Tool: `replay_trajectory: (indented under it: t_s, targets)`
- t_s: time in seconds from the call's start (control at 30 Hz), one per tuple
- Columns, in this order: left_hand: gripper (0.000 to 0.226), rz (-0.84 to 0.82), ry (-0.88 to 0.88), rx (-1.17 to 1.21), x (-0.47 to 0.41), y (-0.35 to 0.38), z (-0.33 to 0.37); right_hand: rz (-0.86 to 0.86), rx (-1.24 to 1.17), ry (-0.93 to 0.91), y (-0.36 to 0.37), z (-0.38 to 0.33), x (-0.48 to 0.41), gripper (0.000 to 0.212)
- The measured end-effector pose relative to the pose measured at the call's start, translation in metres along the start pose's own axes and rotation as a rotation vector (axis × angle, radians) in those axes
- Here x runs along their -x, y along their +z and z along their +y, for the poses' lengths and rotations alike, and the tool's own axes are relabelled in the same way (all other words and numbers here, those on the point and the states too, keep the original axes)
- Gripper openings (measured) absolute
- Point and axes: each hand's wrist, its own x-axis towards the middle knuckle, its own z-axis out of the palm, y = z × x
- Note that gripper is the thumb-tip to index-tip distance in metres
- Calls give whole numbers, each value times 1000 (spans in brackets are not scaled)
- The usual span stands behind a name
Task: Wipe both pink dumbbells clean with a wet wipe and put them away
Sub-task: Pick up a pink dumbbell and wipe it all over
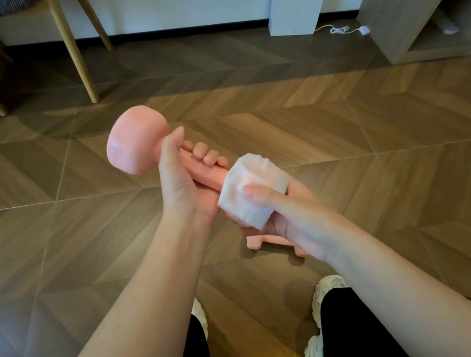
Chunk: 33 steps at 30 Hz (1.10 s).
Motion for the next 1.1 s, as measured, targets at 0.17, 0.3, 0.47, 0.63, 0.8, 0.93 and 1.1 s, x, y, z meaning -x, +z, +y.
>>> replay_trajectory:
  t_s: [0.17, 0.3, 0.47, 0.63, 0.8, 0.93, 1.1]
  targets:
    - [36, 62, 35, 50, -1, -3, 3, 16, 92, -67, 5, 2, 1, 59]
    - [34, 51, 51, 48, -1, -3, 9, -26, 204, -125, 3, 7, -7, 70]
    - [39, 60, 43, 56, -1, -4, 7, 59, 195, -161, 10, 7, -9, 74]
    - [35, 66, 36, 57, -2, -2, 7, -24, 212, -96, -2, 7, -11, 69]
    - [36, 57, 42, 2, 1, -2, -1, 124, 193, -93, 13, 7, -7, 75]
    - [34, 54, 36, 43, -1, -1, 0, 51, 191, -109, 4, 4, -6, 53]
    - [36, 45, 32, 62, -4, -7, 4, 11, 216, -116, 3, 8, -5, 67]
